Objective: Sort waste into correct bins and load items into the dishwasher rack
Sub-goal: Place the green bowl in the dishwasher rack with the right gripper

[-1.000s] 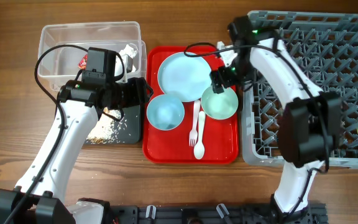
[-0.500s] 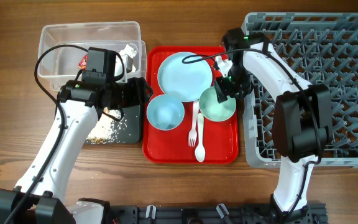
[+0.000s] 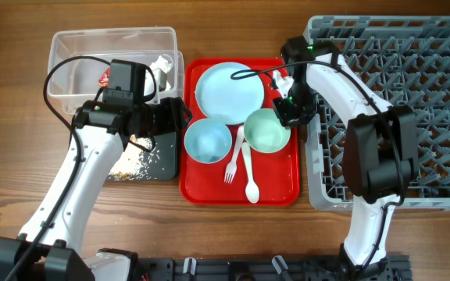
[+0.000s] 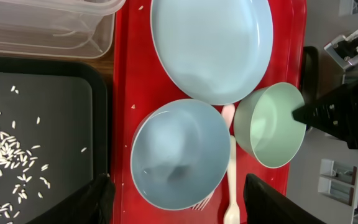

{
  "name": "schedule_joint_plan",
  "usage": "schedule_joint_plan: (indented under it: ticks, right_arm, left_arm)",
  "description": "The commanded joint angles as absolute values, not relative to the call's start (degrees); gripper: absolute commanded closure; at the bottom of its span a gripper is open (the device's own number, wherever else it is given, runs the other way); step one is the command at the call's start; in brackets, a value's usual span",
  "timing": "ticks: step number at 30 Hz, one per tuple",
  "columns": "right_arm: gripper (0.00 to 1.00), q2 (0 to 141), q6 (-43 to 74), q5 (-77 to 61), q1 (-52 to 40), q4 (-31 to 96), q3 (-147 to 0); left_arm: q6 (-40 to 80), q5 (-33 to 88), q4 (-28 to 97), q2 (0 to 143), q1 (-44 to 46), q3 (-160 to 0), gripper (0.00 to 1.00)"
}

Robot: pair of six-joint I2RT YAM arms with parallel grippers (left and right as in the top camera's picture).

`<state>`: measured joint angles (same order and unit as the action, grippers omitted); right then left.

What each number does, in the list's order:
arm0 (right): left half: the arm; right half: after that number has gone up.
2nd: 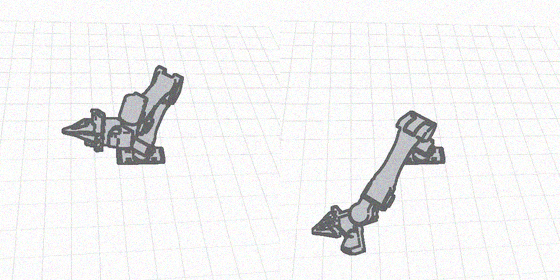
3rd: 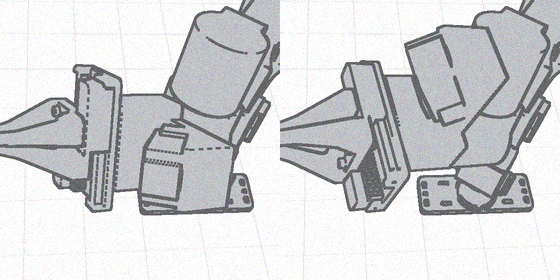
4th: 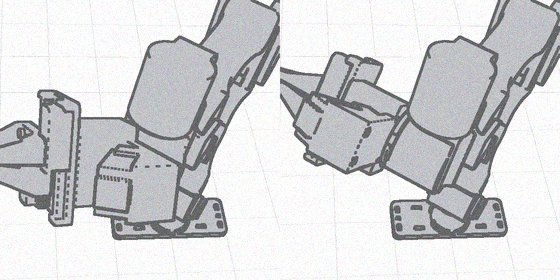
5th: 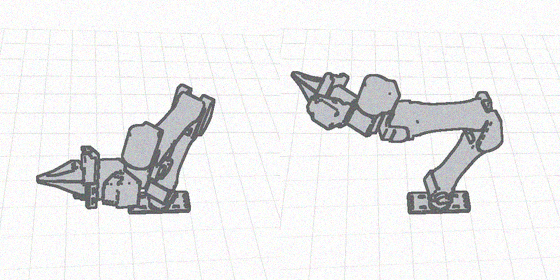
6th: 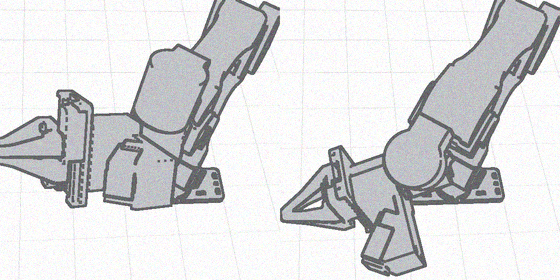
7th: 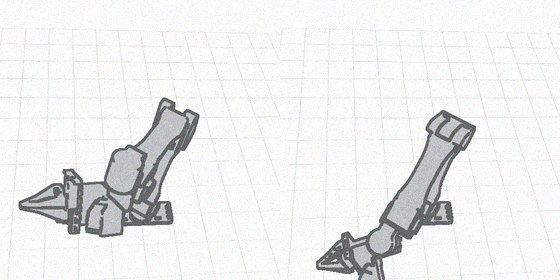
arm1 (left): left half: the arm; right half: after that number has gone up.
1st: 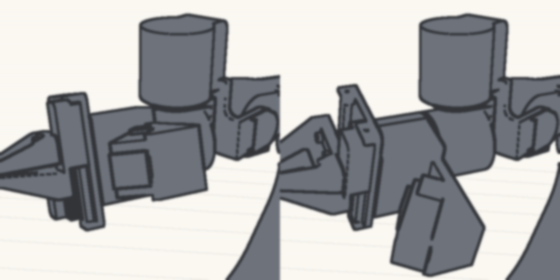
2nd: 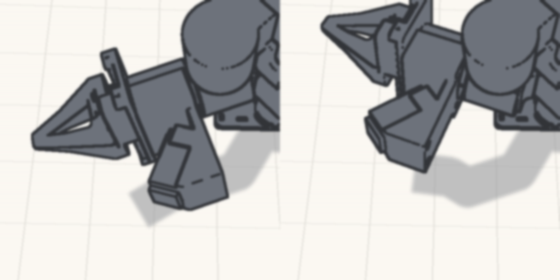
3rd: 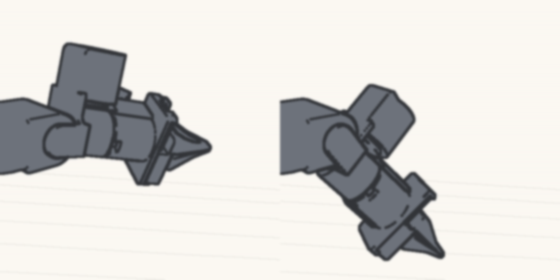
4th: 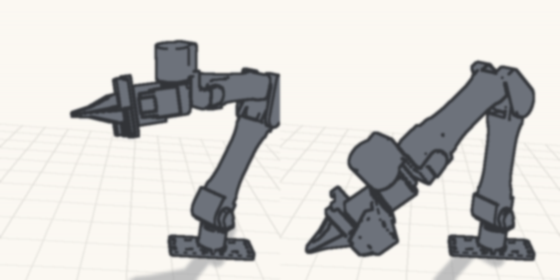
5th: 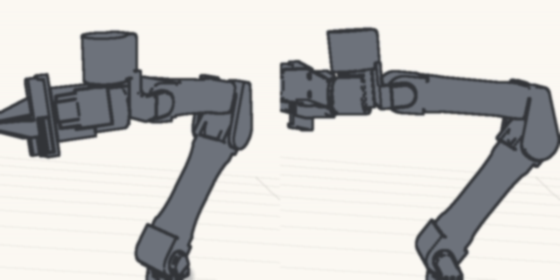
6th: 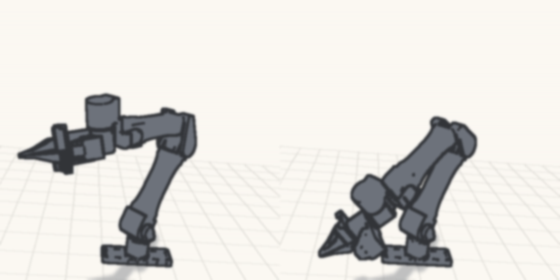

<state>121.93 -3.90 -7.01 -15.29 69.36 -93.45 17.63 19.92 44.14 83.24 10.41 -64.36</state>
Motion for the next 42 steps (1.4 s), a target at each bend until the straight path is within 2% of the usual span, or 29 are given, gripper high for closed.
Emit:
schedule_joint_plan:
  ticks: [1, 5, 9, 16, 24, 29, 35, 42]
  right_arm:
    - [0.96, 120.53, -2.72, -4.95, -14.57, 69.82, -94.08]
    - [0.96, 112.33, -1.06, -1.67, -12.4, 69.41, -97.21]
    - [0.96, 101.16, -1.08, 2.87, -7.92, 63.24, -97.91]
    - [0.96, 92.92, -1.1, 23.49, 2.44, 49.5, -97.89]
    - [0.96, 96.73, -0.27, 47.48, 12.51, 33.36, -97.82]
    - [0.96, 102.54, -9.61, 60.69, 16.99, 21.34, -97.82]
    - [0.96, 111.04, -18.24, 66.19, 20.86, 12.49, -97.82]
    - [0.96, 120.79, -15.55, 63.94, 21.02, 16.69, -97.49]
  left_arm:
    - [16.71, 19.4, 44.23, 82.3, 10.11, -64.51, 0.32]
    - [16.73, 19.4, 44.23, 82.3, 10.11, -64.51, 0.32]
    - [16.71, 19.4, 44.21, 82.3, 10.11, -64.51, 0.32]
    - [16.71, 19.4, 44.18, 82.3, 10.11, -64.51, 0.32]
    - [16.71, 19.4, 44.14, 82.3, 10.11, -64.51, 0.32]
    - [16.73, 19.42, 44.21, 82.3, 10.11, -64.51, 0.31]
    - [16.73, 19.4, 44.18, 82.3, 10.11, -64.51, 0.31]
    - [16.93, 19.4, 43.77, 82.3, 10.11, -64.51, 0.31]
